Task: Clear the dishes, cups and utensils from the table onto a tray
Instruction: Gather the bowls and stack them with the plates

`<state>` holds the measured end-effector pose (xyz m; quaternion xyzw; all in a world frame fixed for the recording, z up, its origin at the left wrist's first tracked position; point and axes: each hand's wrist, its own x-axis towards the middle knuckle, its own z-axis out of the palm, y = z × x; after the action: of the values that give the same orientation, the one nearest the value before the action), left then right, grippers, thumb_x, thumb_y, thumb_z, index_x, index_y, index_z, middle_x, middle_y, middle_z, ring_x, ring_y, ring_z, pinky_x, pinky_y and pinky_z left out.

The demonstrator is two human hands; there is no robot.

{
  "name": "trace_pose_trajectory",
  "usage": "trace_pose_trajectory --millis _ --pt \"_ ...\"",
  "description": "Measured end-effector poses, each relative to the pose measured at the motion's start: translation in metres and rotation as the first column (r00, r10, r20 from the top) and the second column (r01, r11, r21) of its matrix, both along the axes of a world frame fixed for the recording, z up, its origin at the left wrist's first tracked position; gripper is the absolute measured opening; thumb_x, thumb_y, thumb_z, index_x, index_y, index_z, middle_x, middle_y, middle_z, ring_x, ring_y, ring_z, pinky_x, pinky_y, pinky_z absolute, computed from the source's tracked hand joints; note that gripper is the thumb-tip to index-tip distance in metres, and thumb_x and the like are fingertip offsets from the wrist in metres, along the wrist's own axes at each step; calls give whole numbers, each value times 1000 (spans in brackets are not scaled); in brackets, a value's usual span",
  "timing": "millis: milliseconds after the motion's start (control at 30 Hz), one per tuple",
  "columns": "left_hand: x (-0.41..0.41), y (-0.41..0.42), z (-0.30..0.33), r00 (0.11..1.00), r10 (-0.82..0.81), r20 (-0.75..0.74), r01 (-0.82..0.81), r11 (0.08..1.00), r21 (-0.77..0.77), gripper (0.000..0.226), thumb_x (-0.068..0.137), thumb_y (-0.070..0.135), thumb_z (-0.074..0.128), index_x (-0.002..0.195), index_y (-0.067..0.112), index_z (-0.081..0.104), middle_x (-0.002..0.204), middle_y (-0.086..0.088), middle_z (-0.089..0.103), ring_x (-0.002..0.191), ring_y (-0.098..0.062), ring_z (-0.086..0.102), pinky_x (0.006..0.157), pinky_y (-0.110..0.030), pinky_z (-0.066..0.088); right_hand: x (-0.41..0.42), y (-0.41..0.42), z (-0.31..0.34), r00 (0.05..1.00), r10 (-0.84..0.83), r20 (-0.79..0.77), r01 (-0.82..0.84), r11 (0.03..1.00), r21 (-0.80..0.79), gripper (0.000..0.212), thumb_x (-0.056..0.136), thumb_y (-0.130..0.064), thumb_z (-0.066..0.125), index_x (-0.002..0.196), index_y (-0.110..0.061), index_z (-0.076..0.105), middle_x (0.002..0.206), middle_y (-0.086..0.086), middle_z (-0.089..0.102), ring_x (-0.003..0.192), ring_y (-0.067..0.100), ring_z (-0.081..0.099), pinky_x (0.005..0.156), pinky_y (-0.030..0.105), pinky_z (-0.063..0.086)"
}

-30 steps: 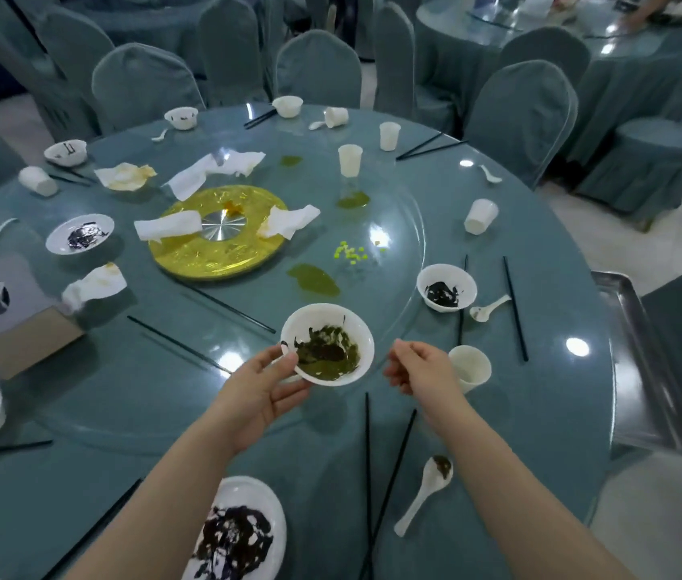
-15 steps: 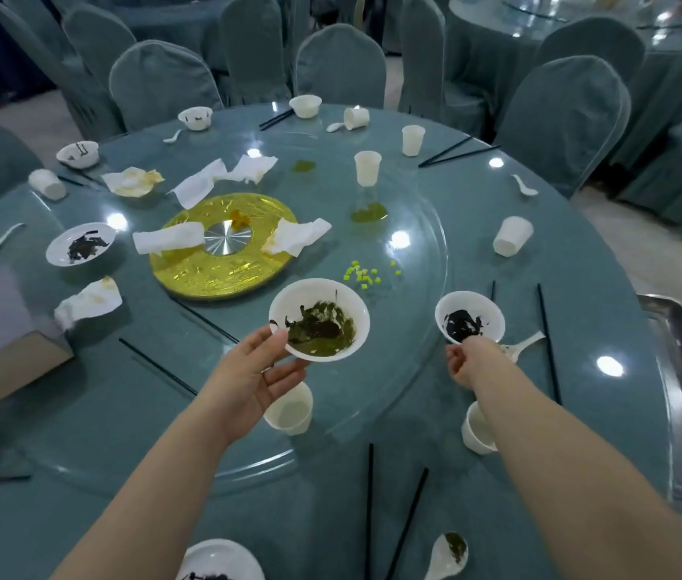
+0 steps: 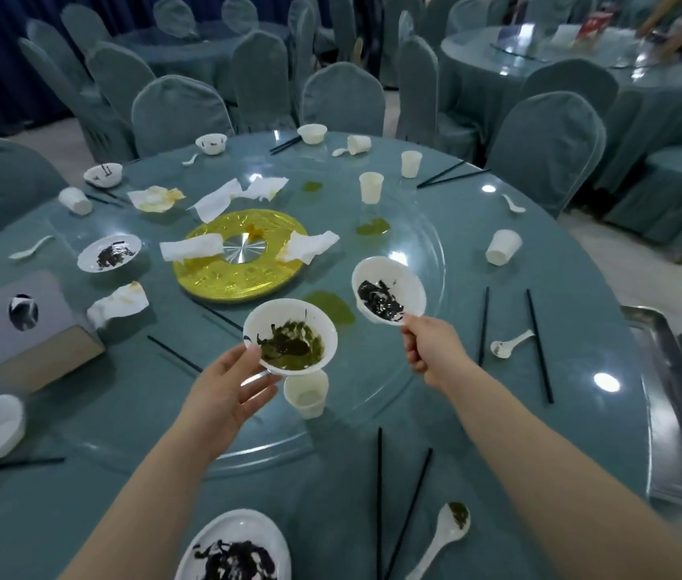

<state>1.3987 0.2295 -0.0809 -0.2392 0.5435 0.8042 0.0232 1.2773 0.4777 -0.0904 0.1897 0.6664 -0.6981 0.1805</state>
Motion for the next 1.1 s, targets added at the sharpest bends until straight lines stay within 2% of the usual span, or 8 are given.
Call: trace_pose_trajectory --millis 267,400,533,667,833,900,1000,1100 --pt "85 -35 11 994 103 -40 -106 991 -78 50 71 47 65 111 17 64 89 -1 74 76 -14 70 65 -26 55 84 -79 55 874 440 -208 -436 897 65 36 101 -22 39 66 -15 39 46 -2 38 37 11 26 39 15 16" --pt "144 -61 22 981 183 -68 -187 981 -55 42 75 44 63 106 17 66 85 -3 72 77 -17 67 76 -32 55 131 -129 63 741 640 -203 -630 767 118 37 101 -22 39 65 -17 38 45 -2 35 38 12 25 39 14 18" --pt "213 -88 32 955 283 -87 -285 958 -13 25 90 35 56 106 17 65 82 -3 73 76 -17 68 70 -32 58 191 -171 68 587 784 -201 -779 615 121 36 101 -21 38 65 -19 35 47 -4 35 39 10 27 38 15 19" --pt "284 -109 42 934 331 -137 -334 943 1 19 96 27 53 112 25 63 89 0 73 81 -18 69 70 -32 56 254 -204 75 488 845 -218 -827 528 192 38 101 -23 38 63 -20 37 45 -7 38 39 10 32 39 18 23" --pt "362 -127 50 911 379 -160 -382 924 13 26 93 31 55 116 26 65 103 -7 71 90 -25 69 81 -41 58 323 -231 85 416 877 -240 -736 479 479 39 96 -30 44 59 -18 44 44 -4 48 41 14 44 48 24 37" --pt "390 -130 50 891 427 -153 -426 904 40 25 94 31 53 115 25 66 103 -7 72 86 -24 71 73 -36 59 349 -240 86 400 885 -238 -697 462 548 35 94 -33 46 65 -16 49 47 -1 55 43 13 49 50 26 42" --pt "429 -130 51 858 493 -146 -489 870 64 22 95 30 52 105 25 71 94 -5 74 75 -22 72 64 -31 59 382 -255 87 486 850 -204 -765 527 371 20 95 -31 50 93 -11 54 63 5 62 49 17 58 45 22 44" --pt "462 -133 54 821 551 -147 -549 834 58 24 95 32 50 107 21 68 89 -4 74 71 -18 71 62 -30 59 407 -275 87 455 881 -129 -873 470 131 19 98 -22 48 106 -6 56 72 9 61 53 20 61 52 25 50"
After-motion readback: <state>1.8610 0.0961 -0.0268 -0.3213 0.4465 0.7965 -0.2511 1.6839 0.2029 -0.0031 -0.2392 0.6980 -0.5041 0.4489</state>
